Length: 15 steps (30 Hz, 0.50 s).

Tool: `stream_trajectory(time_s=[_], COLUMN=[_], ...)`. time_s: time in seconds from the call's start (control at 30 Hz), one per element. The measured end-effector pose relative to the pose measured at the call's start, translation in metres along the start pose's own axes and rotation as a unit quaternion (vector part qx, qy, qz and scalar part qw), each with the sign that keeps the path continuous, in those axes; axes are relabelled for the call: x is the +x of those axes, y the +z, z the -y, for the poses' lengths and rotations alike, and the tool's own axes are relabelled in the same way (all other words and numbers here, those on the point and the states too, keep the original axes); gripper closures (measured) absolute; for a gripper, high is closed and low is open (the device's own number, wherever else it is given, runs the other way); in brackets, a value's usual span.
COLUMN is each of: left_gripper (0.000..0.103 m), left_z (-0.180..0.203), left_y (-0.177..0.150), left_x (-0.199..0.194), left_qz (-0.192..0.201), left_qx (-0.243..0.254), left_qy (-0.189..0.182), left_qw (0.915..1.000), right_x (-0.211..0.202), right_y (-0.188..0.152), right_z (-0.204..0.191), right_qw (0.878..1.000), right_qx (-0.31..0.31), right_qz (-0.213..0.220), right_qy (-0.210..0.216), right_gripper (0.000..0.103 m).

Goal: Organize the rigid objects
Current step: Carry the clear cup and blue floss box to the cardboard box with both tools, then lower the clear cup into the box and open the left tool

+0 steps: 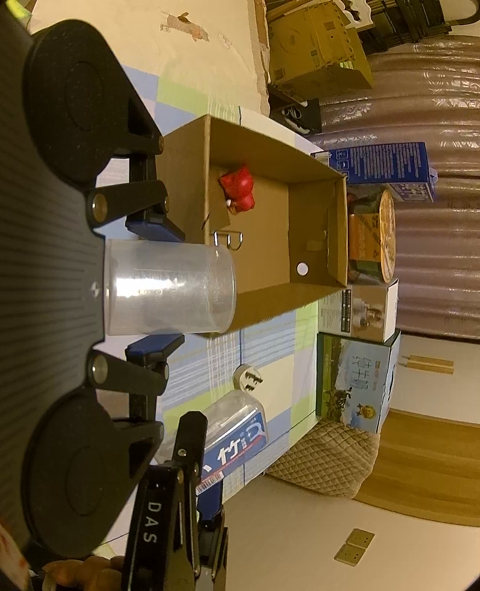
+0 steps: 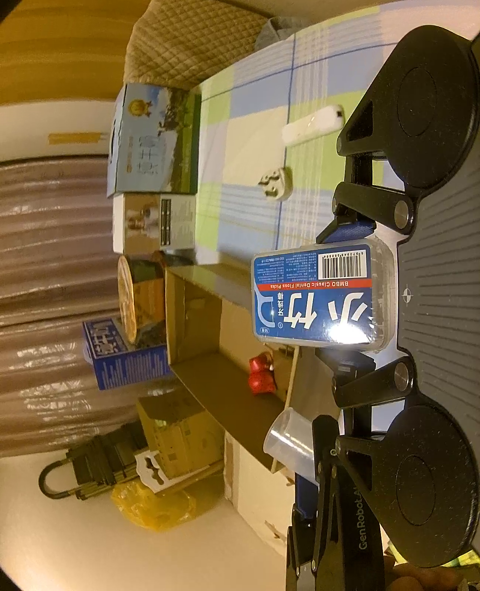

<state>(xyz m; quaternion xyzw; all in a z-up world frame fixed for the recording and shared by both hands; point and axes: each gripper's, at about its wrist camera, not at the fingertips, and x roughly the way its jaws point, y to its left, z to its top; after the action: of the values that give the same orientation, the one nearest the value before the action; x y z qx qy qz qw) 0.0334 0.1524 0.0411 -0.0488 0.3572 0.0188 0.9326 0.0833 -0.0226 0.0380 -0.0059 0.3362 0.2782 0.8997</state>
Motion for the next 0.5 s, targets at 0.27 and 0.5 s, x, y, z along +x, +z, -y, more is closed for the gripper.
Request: stream_trajectory(time_s=[0.27,0.5], left_gripper=[0.057,0.057], left_z=[-0.032,-0.06], left_y=[0.017,0.038], left_x=[0.009,0.026], left_qz=[0.001,0.002], left_qx=[0.003,0.016], left_qy=[0.013,0.035], left_qw=[0.9999,0.9993], right_x=[0.028,0.06], right_y=[0.024,0.049], right_z=[-0.018,-0.032], right_qw=[1.0,1.0], right_qx=[-0.013,-0.019], right_qz=[0.002,-0.001], right_qy=[0.014,0.025], right_gripper=[0.05,0.05])
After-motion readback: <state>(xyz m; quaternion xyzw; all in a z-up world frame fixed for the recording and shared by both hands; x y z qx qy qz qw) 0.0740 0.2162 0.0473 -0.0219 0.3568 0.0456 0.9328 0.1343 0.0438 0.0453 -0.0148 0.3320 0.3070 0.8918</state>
